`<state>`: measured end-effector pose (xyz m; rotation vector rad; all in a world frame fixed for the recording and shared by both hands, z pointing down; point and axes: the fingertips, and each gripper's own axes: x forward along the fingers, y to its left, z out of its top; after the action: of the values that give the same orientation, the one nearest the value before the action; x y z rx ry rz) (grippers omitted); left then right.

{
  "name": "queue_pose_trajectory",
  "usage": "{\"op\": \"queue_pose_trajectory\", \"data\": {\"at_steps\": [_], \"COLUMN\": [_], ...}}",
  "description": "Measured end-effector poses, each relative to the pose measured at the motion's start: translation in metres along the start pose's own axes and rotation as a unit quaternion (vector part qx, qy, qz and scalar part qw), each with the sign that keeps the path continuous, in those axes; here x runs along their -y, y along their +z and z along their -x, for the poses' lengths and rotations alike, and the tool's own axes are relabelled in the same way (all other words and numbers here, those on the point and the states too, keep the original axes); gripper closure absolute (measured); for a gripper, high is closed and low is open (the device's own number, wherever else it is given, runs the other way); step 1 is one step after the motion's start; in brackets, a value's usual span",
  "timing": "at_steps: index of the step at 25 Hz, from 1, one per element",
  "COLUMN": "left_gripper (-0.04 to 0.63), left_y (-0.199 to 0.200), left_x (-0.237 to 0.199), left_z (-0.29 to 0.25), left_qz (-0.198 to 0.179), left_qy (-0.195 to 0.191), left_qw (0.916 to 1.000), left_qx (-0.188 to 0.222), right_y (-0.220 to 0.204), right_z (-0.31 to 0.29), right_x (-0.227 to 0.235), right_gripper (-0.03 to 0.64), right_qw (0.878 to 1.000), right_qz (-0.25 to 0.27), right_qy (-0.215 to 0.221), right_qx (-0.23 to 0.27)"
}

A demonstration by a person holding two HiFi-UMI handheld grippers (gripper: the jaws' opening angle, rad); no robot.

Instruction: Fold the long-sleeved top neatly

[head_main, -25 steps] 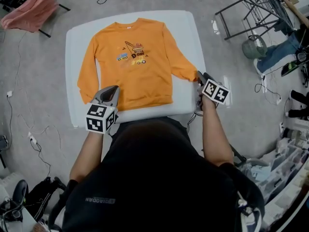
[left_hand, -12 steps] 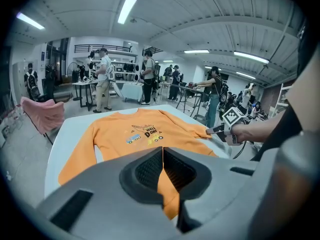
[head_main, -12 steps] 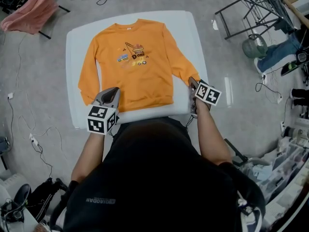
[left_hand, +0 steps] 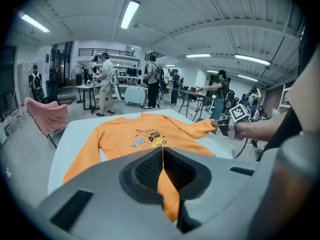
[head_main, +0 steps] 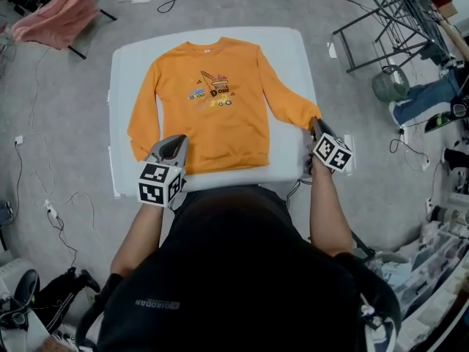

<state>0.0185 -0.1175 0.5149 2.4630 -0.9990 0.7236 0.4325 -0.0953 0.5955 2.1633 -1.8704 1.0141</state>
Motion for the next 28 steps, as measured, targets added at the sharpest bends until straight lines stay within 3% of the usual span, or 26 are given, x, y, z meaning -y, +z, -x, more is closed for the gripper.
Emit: {"op": "queue_pose_trajectory", "data": {"at_steps": [10, 15, 21, 28], "left_gripper": [0.588, 0.588, 0.588, 0.588], "left_y": [-0.002, -0.002, -0.006, -0.010], "left_x": [-0.007, -0.007, -0.010, -0.015], "left_z": [0.008, 0.011, 0.015, 0.022], "left_qz": [0.000, 0.003, 0.011, 0.021], "left_qy": [0.003, 0.008, 0.016, 0.023], "left_qw": [0.9999, 0.9998, 0.9996, 0.9991], "left_qx": [0.012, 0.016, 0.020, 0.028], "right_y": [0.121, 0.176, 0.219, 0.238], "right_z": [0.023, 0.024, 0.015, 0.003], "right_x": [0.005, -0.001, -0.053, -0.173], "right_gripper": [0.583, 0.583, 0.584, 0.583], "right_qw": [0.993, 0.989, 0.987, 0.977], "right_qz": [-0.004, 0.034, 0.082, 0.136], "right_qy": [-0.036, -0.039, 0.010, 0.114], "right_qx": [0.110, 0.136, 0.137, 0.123]}}
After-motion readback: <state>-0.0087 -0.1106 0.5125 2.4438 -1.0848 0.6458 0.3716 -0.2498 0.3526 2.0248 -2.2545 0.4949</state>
